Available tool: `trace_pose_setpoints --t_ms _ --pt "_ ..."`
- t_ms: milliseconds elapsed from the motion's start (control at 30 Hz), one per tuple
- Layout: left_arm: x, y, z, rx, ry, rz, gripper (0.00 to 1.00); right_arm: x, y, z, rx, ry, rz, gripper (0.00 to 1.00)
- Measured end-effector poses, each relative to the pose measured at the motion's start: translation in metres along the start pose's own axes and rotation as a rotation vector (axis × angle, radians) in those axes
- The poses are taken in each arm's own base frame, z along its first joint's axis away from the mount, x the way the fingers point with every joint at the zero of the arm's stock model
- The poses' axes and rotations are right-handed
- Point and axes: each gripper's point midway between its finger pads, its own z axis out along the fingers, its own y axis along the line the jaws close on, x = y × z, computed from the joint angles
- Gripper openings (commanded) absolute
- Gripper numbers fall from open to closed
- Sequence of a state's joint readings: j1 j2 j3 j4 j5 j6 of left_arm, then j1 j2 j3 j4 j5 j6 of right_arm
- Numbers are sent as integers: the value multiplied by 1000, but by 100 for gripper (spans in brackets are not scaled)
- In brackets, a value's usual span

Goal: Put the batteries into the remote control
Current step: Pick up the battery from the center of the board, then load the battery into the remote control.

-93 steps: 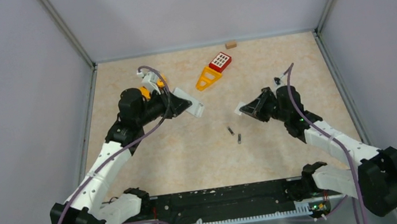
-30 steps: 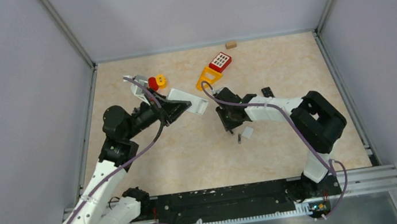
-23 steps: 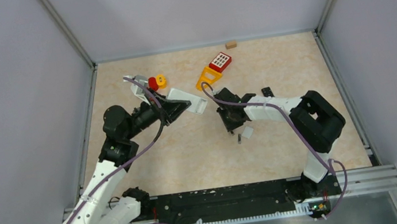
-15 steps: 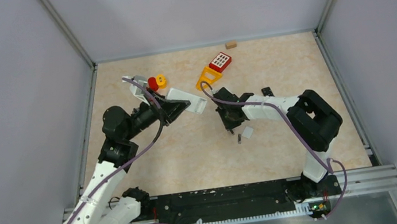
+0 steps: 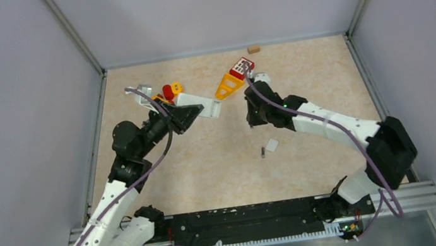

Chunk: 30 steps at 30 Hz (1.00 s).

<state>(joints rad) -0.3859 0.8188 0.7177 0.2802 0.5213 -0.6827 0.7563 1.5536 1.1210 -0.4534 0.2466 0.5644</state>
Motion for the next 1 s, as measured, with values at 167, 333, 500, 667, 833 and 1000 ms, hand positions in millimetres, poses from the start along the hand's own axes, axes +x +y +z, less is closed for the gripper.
trace_pose_setpoints --t_ms 167,333,500,667,833,1000 --pt "-15 10 0 -69 -108 -80 0 -70 18 -76 -143 -261 142 0" --pt "-28 14 5 -82 -192 -200 0 -116 50 -139 -381 -446 232 0" --pt "-25 19 12 -78 -197 -349 0 -135 94 -183 -622 -534 244 0" --pt "-15 22 10 -55 -210 -490 0 -141 119 -208 -746 -558 258 0" --pt "-14 22 7 -28 -243 -598 0 -151 143 -222 -745 -589 252 0" --pt "-20 22 5 -10 -287 -664 0 -154 159 -231 -660 -626 223 0"
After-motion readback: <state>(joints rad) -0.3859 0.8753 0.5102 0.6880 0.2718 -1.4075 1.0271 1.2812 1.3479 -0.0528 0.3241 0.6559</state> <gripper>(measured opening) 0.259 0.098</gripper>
